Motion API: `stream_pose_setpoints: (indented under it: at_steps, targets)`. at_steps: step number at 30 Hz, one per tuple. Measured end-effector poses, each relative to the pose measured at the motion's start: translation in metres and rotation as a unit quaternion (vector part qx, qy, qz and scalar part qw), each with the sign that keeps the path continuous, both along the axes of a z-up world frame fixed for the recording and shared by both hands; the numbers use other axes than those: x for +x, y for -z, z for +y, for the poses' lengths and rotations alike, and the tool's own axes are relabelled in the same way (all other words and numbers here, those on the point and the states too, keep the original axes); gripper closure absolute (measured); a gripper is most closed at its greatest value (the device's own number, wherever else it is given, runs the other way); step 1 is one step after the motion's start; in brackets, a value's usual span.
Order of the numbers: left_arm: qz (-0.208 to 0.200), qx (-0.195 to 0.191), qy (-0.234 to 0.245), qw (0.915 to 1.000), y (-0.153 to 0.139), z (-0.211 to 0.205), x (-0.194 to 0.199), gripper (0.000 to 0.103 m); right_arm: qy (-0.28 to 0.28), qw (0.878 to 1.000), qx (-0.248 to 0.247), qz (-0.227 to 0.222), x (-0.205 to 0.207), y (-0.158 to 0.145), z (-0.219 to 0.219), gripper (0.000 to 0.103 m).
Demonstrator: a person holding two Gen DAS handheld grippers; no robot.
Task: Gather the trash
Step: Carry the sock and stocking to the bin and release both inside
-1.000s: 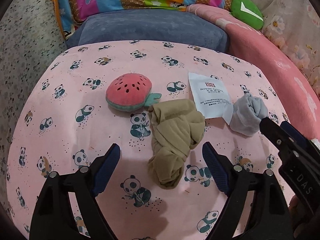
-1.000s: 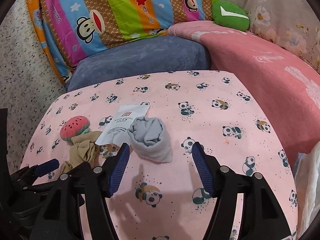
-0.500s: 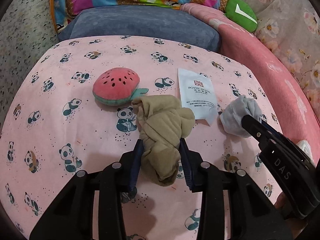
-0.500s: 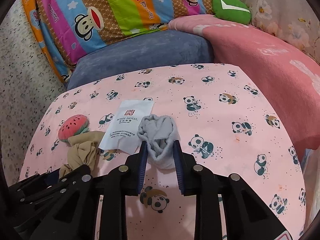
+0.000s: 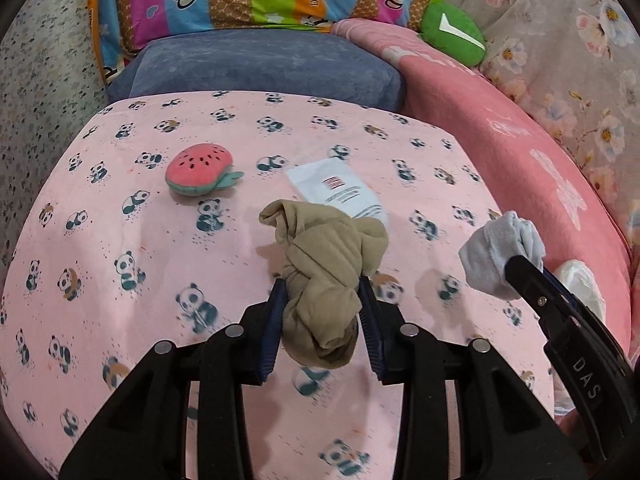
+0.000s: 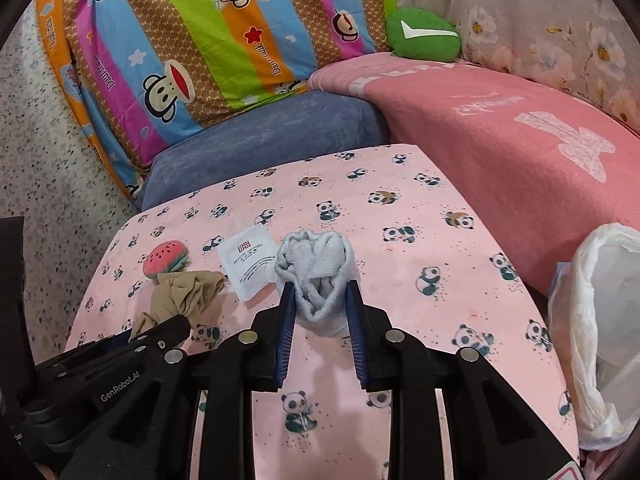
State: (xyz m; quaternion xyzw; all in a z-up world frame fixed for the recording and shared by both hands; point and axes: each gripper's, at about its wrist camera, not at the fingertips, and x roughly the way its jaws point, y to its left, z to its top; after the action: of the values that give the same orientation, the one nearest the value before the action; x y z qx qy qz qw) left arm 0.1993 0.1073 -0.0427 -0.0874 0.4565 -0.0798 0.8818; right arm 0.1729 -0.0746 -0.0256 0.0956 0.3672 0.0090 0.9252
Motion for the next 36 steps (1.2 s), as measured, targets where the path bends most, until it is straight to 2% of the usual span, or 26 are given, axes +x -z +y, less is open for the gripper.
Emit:
stream_pose_setpoints:
  at_steps: [12, 22, 36]
  targets:
    - [-0.024, 0.008, 0.060, 0.9979, -0.029, -0.077, -0.047, 0.069, 0.066, 0.998, 0.020, -0.017, -0.069, -0.016, -0.077, 0.079]
    - [-0.029, 0.015, 0.119, 0.9923, -0.040, -0.149, -0.071, 0.069, 0.135, 0.990, 0.035, -0.031, -0.114, -0.023, -0.154, 0.079]
    - [-0.032, 0.009, 0.233, 0.9719, -0.049, -0.263, -0.099, 0.069, 0.227, 0.973, 0.041, -0.032, -0.162, -0.014, -0.244, 0.079]
